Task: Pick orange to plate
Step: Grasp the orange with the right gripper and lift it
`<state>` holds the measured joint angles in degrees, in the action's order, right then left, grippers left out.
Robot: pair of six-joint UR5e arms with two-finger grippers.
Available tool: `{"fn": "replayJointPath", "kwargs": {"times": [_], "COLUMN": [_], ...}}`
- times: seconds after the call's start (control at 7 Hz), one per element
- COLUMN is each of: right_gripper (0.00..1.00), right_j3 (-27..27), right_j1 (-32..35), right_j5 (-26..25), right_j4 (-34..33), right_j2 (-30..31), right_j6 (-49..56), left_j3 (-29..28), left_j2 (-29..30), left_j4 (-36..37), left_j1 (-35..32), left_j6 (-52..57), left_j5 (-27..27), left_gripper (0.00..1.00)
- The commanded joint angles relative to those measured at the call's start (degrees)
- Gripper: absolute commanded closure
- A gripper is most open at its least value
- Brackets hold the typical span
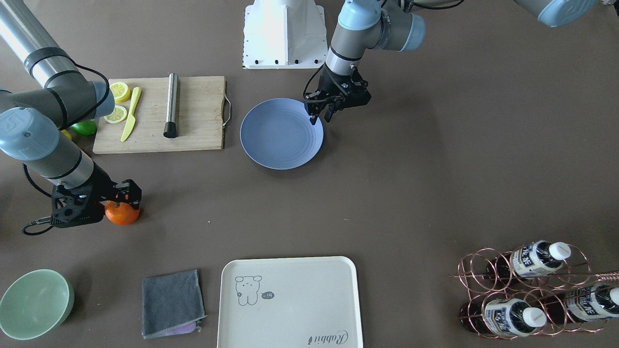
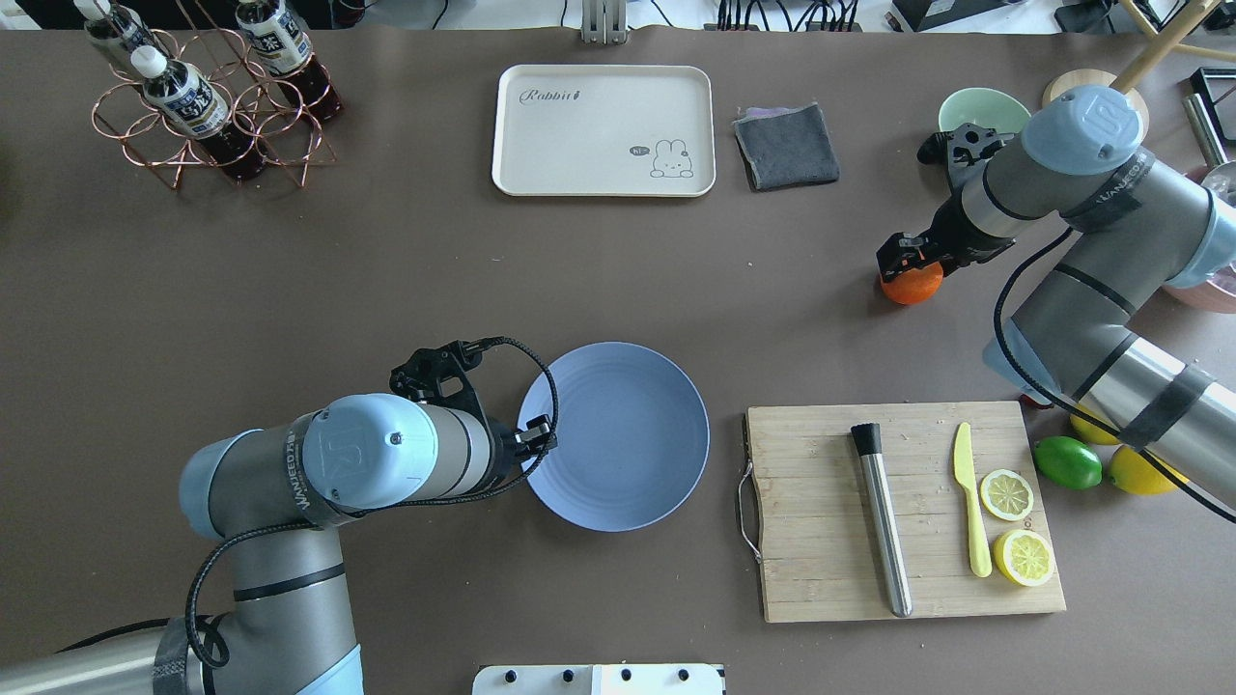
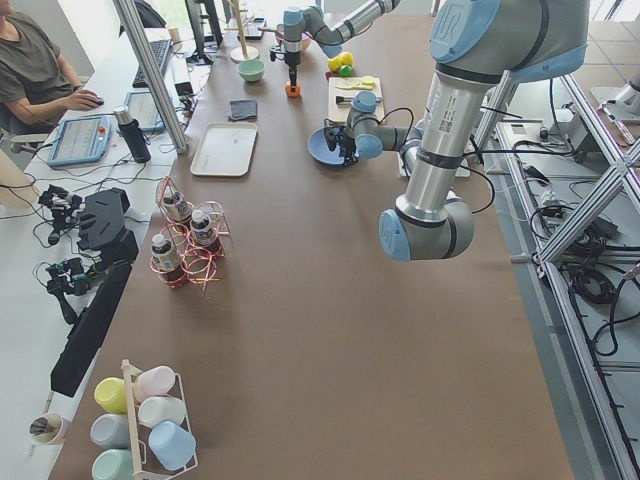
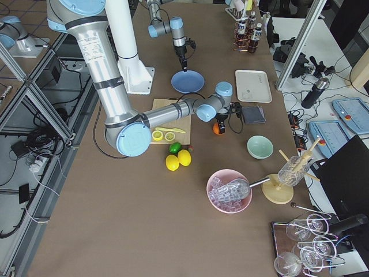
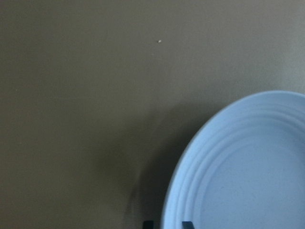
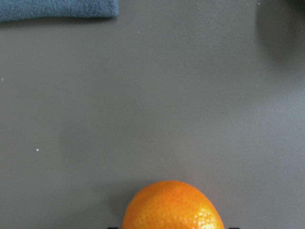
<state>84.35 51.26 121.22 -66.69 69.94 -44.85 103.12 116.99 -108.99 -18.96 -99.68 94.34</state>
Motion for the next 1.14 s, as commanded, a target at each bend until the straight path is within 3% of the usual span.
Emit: {"fn": "replayJointPath", "kwargs": {"times": [0.0,0.29,0.43,0.57,0.71,1.0], "right_gripper": [1.00,1.00,1.00,1.00,1.00,1.00], "right_j3": [2.38,10.35,15.01,19.67,21.46,19.21], "right_j1": [-0.02,-5.08,-9.46,-16.03,-21.49,-31.88], "right_j5": [0.16,-1.59,-5.34,-11.91,-16.32,-24.76], "right_j4": [-0.02,-0.89,-2.03,-9.61,-14.99,-16.37], "right_j2": [-0.76,-2.17,-2.26,-5.48,-9.00,-13.67], "right_j6": [-3.37,-18.09,-25.39,-31.73,-34.57,-40.31], "left_j3": [0.94,7.50,8.93,9.03,8.86,7.37], "left_j2": [-0.36,-6.56,-10.00,-12.99,-15.02,-17.84], "left_j4": [0.18,0.27,0.18,-0.34,-0.52,-4.10], "left_j1": [-1.50,-4.41,-5.55,-8.17,-11.85,-14.78], "left_j6": [0.62,9.19,14.81,22.26,26.34,29.63], "left_j5": [-0.21,1.10,1.20,2.41,5.91,9.45], "left_gripper": [0.03,0.03,0.03,0.03,0.03,0.03]}}
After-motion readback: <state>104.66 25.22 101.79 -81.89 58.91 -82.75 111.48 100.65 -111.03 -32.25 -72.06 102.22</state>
